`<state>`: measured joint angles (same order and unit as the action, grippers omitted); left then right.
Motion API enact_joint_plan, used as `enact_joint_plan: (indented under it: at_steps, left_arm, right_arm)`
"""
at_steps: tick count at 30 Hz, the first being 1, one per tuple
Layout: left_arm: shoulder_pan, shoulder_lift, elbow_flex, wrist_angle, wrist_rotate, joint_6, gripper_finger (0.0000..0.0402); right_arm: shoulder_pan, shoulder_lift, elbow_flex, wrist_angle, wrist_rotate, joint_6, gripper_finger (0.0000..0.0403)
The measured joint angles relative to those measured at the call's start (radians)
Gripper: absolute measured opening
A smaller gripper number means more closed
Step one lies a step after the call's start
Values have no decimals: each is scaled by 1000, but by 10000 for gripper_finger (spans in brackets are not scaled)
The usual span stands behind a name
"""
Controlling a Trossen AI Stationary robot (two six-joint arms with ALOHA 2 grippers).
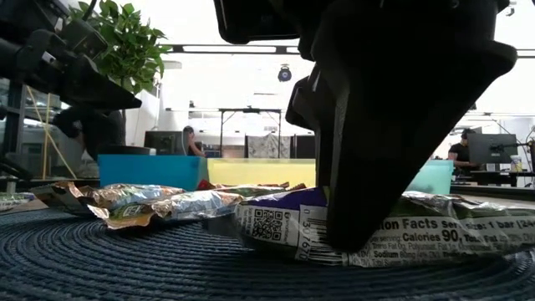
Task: Pick and place Granola Bars by type
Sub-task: Put the blue granola bar into the green bin
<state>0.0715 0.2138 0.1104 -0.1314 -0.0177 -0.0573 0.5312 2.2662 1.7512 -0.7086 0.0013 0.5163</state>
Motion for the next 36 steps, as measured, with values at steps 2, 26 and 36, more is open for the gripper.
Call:
enact_joint_plan:
  at_steps: [2, 26, 36]
  left_arm:
    - [0, 0, 0, 0, 0, 0, 131]
    - [0, 0, 0, 0, 0, 0, 131]
    - [0, 0, 0, 1, 0, 0, 131]
  right_arm:
    - [0, 0, 0, 1, -7, 0, 74]
    - [-25, -29, 2, 49, -71, -24, 73]
    - [-73, -207, 2, 100, 54, -110, 73]
